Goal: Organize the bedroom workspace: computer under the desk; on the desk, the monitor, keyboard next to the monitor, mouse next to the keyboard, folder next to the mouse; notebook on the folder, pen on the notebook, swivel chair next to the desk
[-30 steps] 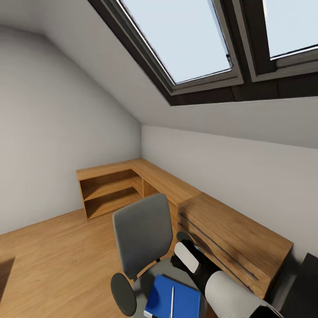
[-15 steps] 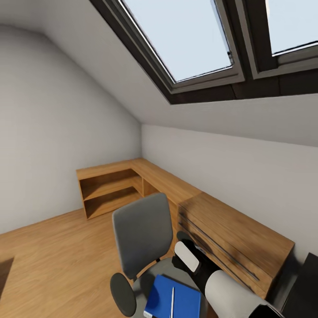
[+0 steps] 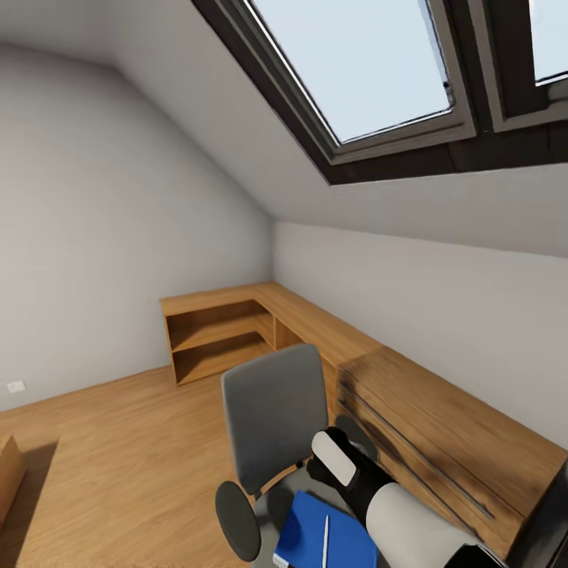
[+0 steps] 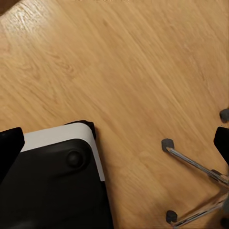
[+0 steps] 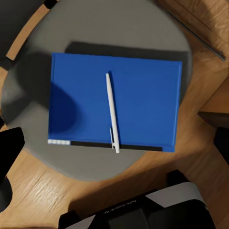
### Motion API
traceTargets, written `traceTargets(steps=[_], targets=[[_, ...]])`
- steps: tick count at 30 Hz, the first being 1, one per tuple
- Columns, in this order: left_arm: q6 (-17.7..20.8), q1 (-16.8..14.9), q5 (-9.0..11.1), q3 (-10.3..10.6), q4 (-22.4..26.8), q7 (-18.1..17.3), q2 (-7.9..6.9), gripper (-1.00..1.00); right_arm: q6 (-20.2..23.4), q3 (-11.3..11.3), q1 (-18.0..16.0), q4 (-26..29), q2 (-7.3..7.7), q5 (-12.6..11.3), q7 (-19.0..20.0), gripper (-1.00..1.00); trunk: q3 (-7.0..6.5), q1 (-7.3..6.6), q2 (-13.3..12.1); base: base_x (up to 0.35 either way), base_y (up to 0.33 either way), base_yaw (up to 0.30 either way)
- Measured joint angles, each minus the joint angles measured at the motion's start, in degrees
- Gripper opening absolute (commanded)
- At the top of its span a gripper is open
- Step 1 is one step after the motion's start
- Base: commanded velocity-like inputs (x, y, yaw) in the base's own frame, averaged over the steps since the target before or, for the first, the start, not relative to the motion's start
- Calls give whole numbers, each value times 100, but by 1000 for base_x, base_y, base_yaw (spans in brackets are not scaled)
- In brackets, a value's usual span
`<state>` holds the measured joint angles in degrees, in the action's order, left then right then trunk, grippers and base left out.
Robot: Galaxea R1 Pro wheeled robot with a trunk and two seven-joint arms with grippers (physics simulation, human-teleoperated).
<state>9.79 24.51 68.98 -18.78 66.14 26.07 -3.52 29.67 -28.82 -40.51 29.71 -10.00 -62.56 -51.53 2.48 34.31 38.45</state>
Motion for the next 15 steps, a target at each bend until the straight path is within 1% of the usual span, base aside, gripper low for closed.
traceTargets(steps=[3,7,15], targets=[[0,0,-2,-1,-4,4,0,100,16,1,15,-10,0,-12,23,100,54,66,121,0,0,113],[0,0,-4,0,-7,8,0,100,33,0,46,-59,0,-21,49,100,126,154,282,0,0,51],[6,0,-9,7,-39,10,0,100,224,-25,79,-346,0,-23,500,100,270,330,603,0,0,10]])
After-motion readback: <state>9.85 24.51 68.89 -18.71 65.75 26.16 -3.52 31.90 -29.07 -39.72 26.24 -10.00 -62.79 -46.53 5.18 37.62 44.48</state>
